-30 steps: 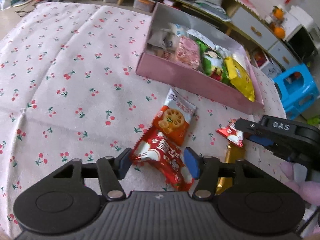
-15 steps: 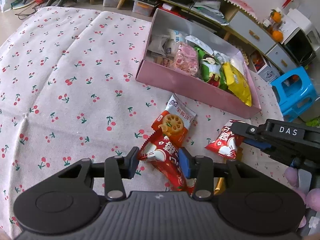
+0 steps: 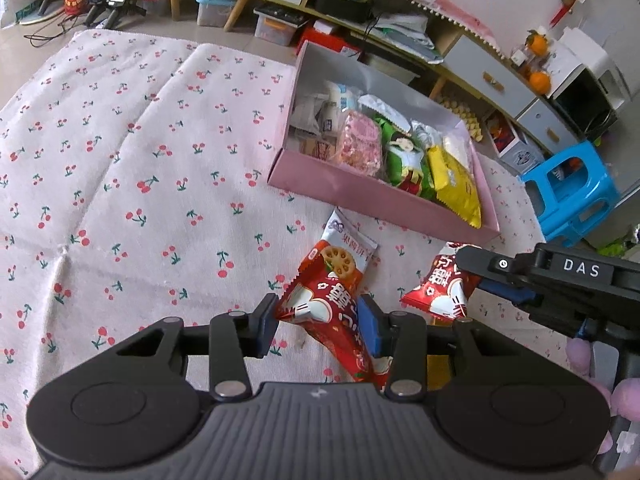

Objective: Organize snacks
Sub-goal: 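Grasp the red candy wrapper with the left tool while the right tool grasps another, then lift both red candy wrappers and carry them over the pink box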

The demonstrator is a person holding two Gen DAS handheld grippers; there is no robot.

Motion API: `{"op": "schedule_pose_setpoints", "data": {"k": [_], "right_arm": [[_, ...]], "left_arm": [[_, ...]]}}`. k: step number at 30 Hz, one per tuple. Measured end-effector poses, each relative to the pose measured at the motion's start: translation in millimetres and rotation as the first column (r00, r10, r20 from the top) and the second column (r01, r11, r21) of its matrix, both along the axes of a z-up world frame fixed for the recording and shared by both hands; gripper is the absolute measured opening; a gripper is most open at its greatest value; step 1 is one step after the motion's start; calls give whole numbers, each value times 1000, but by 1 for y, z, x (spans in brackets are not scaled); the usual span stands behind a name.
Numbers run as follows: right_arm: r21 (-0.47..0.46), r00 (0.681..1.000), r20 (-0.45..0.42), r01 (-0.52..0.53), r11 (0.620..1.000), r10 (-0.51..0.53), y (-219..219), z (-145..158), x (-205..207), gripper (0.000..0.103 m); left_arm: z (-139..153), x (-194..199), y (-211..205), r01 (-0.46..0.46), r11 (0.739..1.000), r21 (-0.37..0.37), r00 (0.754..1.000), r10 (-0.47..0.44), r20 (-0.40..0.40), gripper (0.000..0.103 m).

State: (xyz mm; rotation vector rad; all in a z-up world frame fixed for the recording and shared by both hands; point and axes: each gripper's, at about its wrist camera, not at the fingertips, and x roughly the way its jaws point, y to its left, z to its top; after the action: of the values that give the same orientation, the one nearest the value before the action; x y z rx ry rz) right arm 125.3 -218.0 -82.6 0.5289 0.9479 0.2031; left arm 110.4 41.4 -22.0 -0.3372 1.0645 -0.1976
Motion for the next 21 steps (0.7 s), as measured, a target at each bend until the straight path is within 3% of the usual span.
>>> {"op": "schedule_pose_setpoints", "data": {"k": [9,16,21], "right_arm": [[43,998,39,44,998,-45,-14,14,-2,22],[85,993,93,65,994,-73,-26,32,-4,22],[75,998,28,49,996,-51,-22,15,-1,28]], "left_arm": [[7,7,5,-22,1000,-12,999,23,41,39],[20,19,4,-32,999,-14,992,33,120,39],[19,20,5,-31,1000,-2,993,31,114,39]]}}
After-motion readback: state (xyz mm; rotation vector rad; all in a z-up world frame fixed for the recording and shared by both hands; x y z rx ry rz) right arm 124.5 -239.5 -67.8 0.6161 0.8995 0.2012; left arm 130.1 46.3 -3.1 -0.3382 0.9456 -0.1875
